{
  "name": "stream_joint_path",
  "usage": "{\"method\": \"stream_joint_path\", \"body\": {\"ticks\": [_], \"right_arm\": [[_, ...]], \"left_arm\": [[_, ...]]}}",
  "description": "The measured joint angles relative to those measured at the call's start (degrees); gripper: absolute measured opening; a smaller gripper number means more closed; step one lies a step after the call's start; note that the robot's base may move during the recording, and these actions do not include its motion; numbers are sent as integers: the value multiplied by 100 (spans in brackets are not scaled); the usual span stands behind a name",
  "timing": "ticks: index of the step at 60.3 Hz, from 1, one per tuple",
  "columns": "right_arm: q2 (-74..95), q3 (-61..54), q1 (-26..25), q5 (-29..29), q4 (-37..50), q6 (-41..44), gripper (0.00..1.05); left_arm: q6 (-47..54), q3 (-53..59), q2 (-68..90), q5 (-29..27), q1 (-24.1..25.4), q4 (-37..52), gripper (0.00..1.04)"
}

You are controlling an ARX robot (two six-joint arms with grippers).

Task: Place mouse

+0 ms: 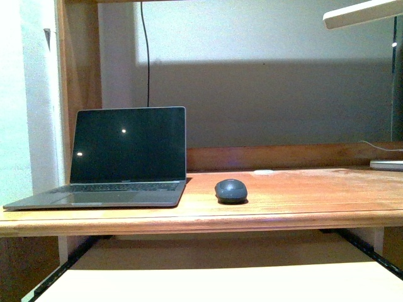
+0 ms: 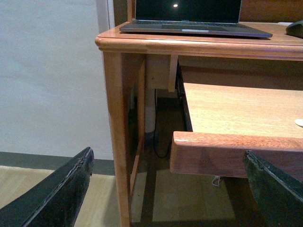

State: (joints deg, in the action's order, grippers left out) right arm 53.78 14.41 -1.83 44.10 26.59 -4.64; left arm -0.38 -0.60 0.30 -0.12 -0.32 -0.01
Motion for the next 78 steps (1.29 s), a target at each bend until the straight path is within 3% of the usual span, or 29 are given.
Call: {"method": "stream_joint_path", "body": {"ticks": [16, 49, 78], "right_arm": [[-55, -332, 302, -13, -59, 389, 97], [1410, -299, 1860, -1331, 1421, 400, 97], [3401, 1222, 2979, -2586, 2258, 155, 97]], "left_arm": [[0, 0, 0, 2, 0, 0, 97], [0, 0, 0, 0, 0, 0, 97], [0, 0, 0, 0, 0, 0, 97]]}}
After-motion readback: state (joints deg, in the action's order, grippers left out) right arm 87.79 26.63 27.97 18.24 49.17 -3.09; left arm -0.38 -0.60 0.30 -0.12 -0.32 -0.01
